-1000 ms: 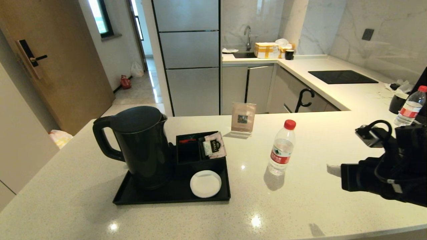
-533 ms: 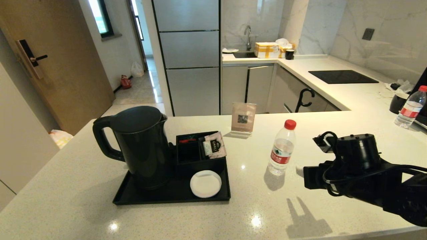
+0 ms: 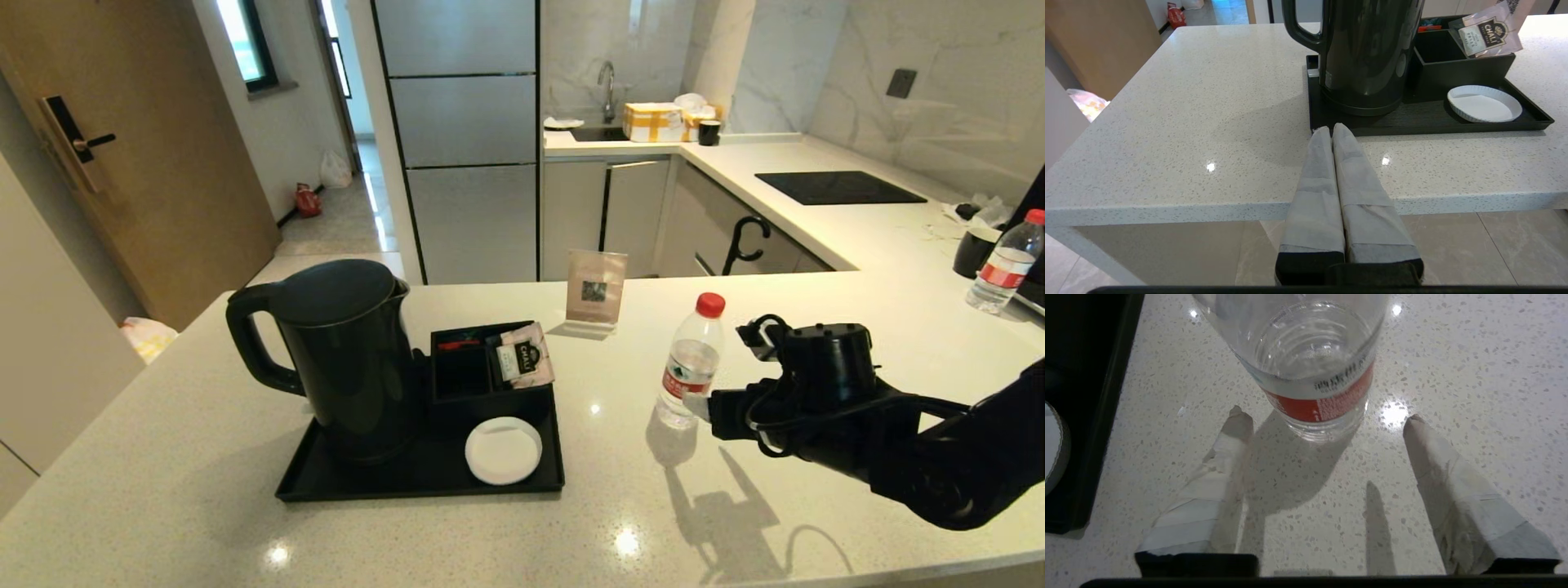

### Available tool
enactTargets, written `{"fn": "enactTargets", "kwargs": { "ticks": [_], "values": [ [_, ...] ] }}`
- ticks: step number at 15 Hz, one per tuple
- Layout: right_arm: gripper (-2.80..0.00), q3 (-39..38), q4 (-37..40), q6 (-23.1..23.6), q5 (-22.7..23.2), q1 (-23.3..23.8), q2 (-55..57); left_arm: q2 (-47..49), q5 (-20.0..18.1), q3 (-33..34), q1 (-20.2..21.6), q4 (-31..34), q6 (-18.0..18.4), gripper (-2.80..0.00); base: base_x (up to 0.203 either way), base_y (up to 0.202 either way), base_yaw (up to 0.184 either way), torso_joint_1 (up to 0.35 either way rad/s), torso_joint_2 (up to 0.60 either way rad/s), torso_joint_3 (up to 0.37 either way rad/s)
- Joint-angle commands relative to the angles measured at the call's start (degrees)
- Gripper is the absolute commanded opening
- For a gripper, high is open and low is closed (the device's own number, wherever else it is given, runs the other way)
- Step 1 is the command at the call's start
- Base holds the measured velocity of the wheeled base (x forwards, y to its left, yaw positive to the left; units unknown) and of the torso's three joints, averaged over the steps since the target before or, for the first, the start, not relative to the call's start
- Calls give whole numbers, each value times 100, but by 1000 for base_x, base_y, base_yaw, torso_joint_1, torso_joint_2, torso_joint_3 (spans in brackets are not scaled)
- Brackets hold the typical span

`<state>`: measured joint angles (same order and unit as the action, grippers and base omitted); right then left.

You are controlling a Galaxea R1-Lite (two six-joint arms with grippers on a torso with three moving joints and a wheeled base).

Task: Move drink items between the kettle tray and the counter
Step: Return the bottled water to its original position

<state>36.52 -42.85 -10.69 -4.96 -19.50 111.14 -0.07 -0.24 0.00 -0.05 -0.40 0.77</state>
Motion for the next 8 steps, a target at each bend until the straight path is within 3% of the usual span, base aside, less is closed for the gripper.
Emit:
{"fn": "enactTargets", "kwargs": {
  "ticks": [1, 8],
  "values": [
    [0, 144, -24, -3, -5, -9, 126, 7, -2, 0, -4, -4, 2, -280, 0, 0, 0, 0, 0, 0],
    [0, 899, -47, 13, -168, -19, 560, 7, -2, 0, -4, -4, 2, -280, 0, 0, 0, 0, 0, 0]
  ]
}}
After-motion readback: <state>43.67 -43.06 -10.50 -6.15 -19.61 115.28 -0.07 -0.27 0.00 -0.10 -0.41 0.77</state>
